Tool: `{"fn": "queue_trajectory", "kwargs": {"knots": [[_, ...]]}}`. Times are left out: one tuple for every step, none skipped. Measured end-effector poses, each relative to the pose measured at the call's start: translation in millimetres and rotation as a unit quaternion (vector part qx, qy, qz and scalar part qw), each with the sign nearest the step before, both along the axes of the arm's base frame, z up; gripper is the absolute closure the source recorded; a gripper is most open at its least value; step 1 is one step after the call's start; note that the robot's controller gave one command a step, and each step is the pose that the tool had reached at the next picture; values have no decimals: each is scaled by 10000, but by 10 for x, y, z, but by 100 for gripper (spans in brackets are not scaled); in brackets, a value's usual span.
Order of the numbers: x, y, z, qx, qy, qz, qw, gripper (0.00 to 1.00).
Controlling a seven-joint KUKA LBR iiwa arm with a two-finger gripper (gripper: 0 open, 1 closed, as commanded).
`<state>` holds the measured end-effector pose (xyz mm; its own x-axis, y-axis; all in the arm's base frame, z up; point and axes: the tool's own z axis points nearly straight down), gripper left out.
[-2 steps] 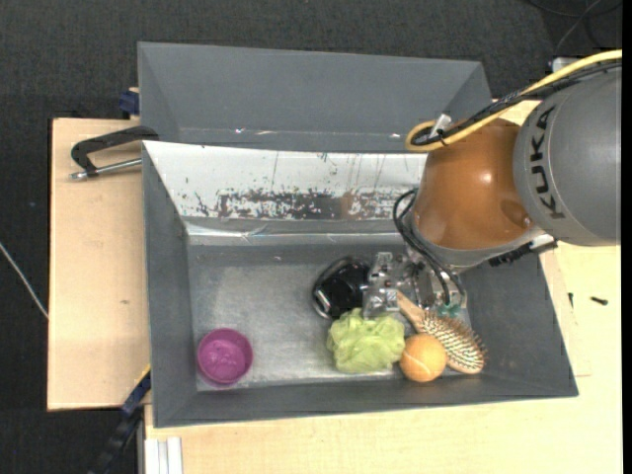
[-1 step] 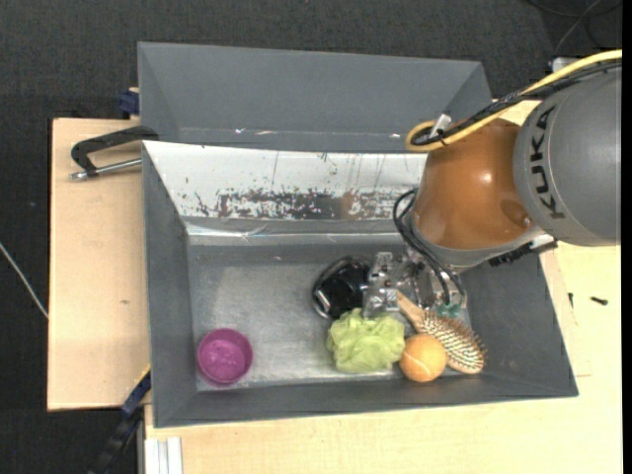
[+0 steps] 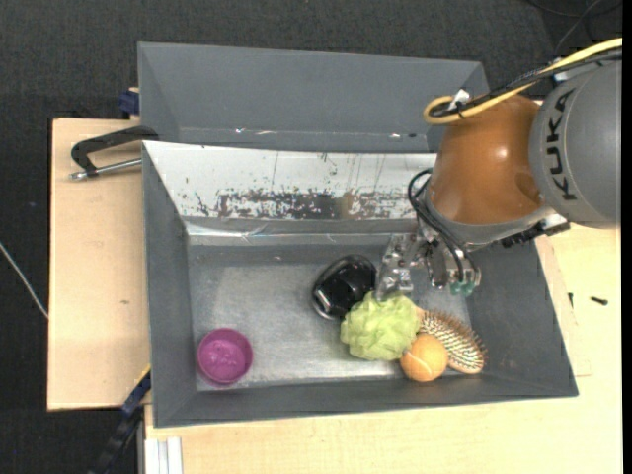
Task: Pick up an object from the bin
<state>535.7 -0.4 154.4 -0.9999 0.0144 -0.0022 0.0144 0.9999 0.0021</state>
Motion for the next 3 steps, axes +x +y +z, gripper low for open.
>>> {"fn": "queue_trajectory", "kwargs": {"knots": [[218, -58, -102, -26, -7, -66, 10000, 100], [277, -191, -20, -6, -3, -8, 10000, 100], [433, -235, 102, -18, -12, -75, 10000, 100]]}}
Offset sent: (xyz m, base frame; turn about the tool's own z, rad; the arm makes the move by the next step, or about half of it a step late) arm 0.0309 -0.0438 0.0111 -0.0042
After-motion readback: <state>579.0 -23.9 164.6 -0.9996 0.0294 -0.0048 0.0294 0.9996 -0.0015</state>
